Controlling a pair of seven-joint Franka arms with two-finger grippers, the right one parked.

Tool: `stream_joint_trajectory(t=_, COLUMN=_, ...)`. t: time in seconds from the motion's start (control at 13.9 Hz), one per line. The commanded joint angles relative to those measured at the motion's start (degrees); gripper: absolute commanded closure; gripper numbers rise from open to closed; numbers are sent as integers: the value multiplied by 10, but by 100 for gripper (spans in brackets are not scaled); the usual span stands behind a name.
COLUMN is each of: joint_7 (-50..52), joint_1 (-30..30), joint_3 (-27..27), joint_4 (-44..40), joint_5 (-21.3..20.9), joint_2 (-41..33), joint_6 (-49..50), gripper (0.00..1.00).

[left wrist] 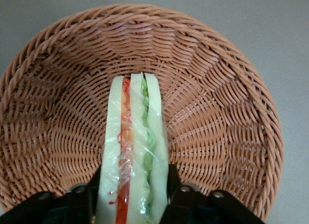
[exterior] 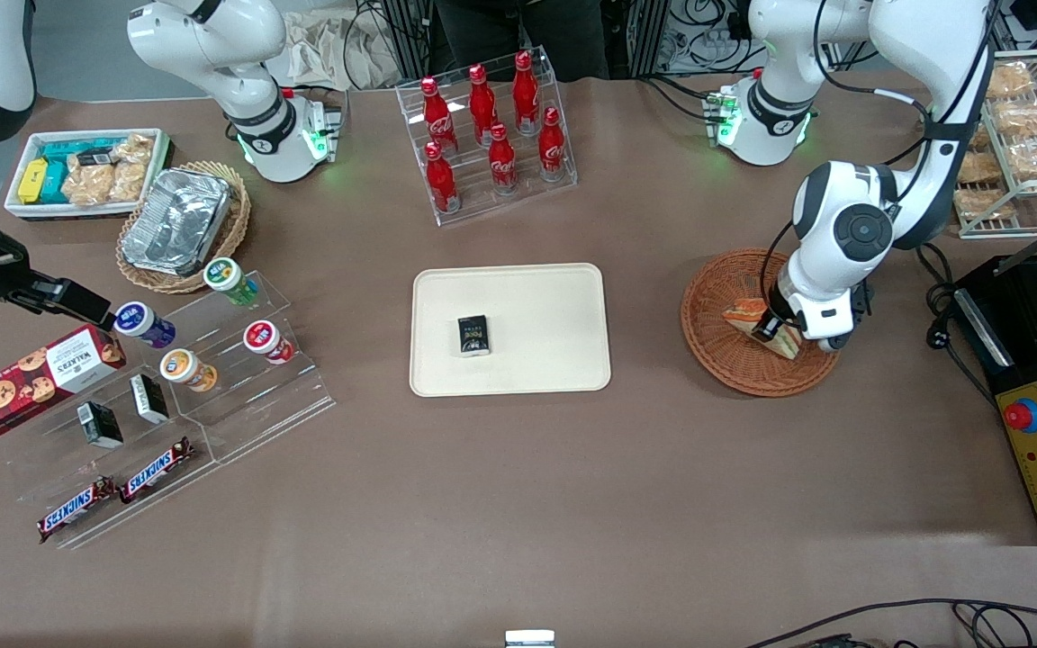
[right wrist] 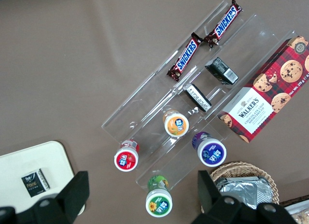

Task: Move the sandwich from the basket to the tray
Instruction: 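Close the left gripper on the wrapped sandwich's edge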

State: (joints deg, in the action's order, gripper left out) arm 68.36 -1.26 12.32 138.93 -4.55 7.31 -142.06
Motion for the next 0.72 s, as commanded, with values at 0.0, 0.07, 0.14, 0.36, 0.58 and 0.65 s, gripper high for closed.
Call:
stream_joint_trajectory(t=0.0, joint_7=1, joint_1=-7, joint_3=2, joint_4=-1, joint_5=-10, joint_2=3, joint_6=-9, gripper=100)
stream_joint_trajectory(t=0.07, joint_7=-1, joint_1=-6, joint_3=2, joint_4=0, joint_5=-10, joint_2=-4, joint_6=-6, gripper=100)
stream_joint_trajectory(t=0.14, joint_7=-1, joint_1=-6, joint_3=2, joint_4=-2, joint_5=-10, joint_2=-18, joint_6=0, gripper=100)
stream_joint_trajectory(t=0.36, joint_7=-9, joint_1=-6, joint_3=4, joint_4=-21, joint_5=-12, joint_2=-60, joint_6=37, gripper=100)
stream_joint_trajectory(t=0.58, joint_7=-76, joint_1=-4, joint_3=7, joint_4=-92, joint_5=-9, joint_2=-80, joint_6=134, gripper=100)
stream_joint_trajectory(t=0.65, joint_7=-91, joint_1=-1, joint_3=8, joint_4=-120, joint_5=-9, joint_2=-82, joint_6=168, gripper=100)
